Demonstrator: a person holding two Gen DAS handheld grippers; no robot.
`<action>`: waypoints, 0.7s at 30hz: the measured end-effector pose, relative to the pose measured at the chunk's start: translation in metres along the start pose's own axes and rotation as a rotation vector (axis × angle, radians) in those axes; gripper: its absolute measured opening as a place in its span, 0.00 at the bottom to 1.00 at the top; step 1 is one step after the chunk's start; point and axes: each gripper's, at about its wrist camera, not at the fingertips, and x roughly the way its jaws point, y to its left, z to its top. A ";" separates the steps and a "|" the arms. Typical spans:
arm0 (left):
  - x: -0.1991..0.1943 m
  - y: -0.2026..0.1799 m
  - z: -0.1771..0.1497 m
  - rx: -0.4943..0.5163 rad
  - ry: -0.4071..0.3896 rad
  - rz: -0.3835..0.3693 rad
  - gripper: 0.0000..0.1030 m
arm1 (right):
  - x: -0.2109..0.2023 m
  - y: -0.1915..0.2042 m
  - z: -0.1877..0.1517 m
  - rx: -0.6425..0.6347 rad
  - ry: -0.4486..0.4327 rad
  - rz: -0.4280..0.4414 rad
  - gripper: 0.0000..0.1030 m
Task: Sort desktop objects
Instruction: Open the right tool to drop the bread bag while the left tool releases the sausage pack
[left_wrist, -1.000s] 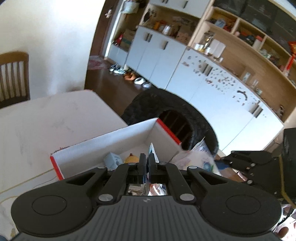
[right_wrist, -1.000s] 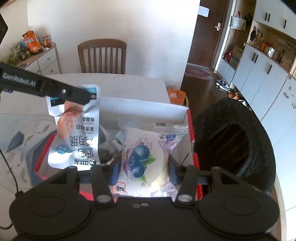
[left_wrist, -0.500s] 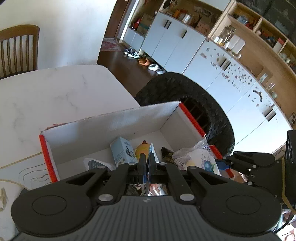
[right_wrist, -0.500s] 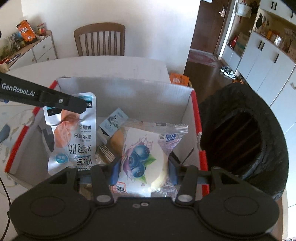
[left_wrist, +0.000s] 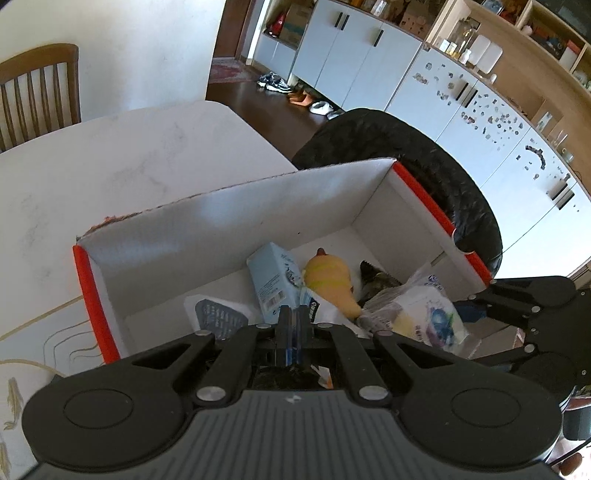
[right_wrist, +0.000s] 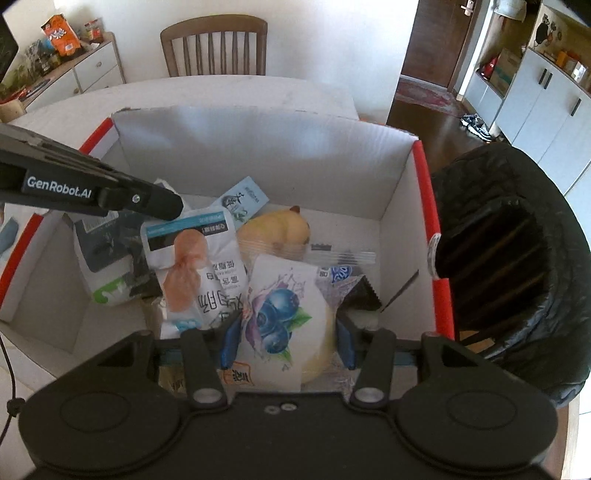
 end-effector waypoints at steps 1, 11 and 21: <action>0.000 0.000 -0.001 0.004 0.000 -0.001 0.01 | 0.001 -0.001 -0.001 0.001 0.001 0.000 0.49; -0.004 -0.005 -0.004 0.047 0.020 -0.003 0.01 | 0.006 -0.005 -0.003 0.008 0.021 0.025 0.53; -0.016 -0.013 -0.008 0.091 0.012 -0.008 0.01 | -0.020 -0.008 -0.002 0.023 -0.044 0.046 0.70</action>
